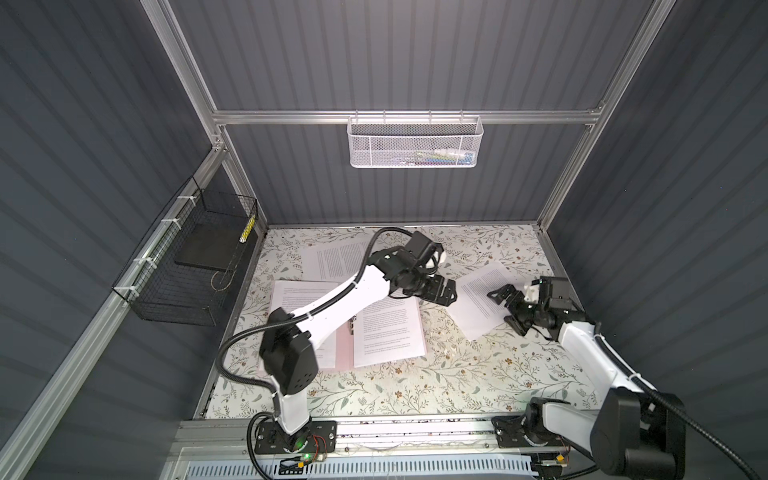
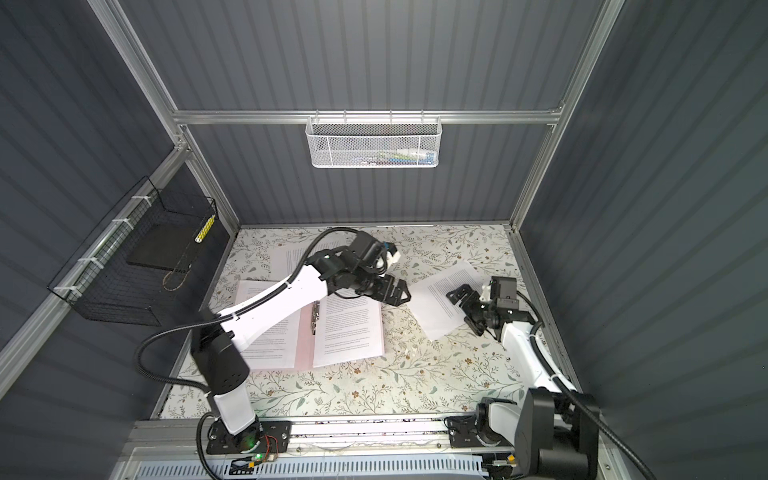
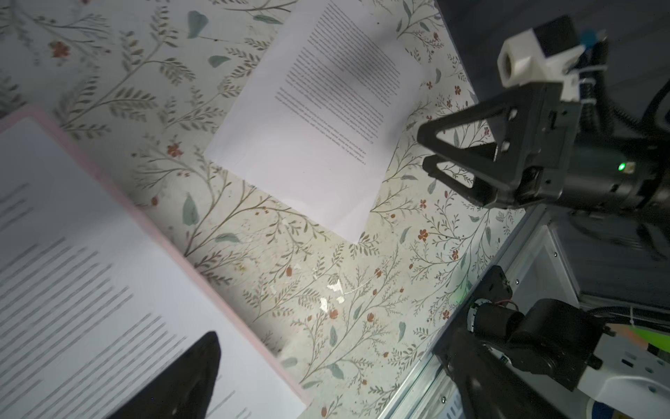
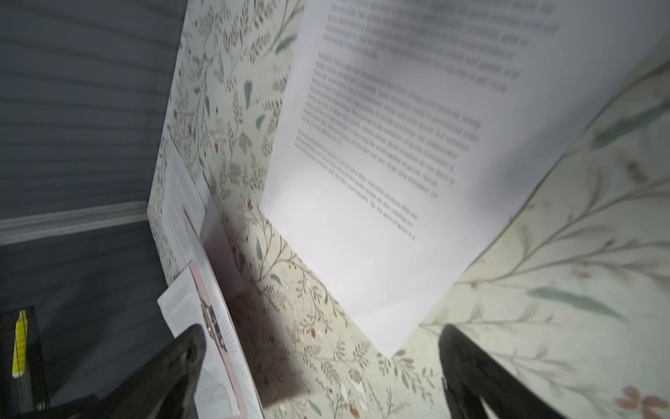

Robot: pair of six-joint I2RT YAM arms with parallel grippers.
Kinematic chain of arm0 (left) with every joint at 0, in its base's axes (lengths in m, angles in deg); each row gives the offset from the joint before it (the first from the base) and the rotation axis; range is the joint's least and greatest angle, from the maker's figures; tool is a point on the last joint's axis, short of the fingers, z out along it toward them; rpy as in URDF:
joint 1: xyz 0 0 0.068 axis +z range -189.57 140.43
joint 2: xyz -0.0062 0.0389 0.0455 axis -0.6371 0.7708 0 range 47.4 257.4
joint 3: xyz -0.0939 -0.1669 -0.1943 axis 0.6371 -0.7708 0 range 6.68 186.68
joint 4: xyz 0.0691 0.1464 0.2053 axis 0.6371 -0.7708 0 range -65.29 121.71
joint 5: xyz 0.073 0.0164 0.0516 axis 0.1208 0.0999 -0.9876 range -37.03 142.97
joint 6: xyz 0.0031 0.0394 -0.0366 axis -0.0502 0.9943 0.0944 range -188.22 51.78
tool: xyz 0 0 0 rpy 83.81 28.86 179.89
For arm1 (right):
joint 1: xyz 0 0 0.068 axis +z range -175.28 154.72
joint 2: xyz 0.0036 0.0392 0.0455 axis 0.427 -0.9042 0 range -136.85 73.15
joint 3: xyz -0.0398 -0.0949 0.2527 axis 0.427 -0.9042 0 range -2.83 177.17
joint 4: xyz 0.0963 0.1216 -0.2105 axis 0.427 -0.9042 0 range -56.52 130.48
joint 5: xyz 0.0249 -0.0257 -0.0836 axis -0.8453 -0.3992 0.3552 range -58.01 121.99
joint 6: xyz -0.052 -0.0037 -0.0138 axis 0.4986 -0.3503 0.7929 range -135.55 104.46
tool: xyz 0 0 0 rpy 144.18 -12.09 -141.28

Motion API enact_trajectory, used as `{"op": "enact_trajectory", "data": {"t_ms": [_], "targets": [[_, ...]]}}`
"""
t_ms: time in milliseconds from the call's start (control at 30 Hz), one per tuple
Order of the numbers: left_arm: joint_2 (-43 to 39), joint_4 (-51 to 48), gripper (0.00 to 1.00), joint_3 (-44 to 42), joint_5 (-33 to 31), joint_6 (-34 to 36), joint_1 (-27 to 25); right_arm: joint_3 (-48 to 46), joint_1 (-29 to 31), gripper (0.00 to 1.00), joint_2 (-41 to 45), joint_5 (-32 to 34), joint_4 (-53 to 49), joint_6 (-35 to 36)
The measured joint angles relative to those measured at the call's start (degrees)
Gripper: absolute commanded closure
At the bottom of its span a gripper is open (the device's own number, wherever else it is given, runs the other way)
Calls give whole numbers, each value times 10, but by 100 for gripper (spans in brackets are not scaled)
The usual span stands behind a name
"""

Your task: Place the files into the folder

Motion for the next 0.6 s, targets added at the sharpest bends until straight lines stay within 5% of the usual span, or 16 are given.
{"op": "enact_trajectory", "data": {"t_ms": [333,600], "targets": [[298,2,0,256,20,0,-17,13,-99,1,-116,26,40,2],[382,-6,0,318,30,0,-14,47,-143,1,-183,20,71,6]]}}
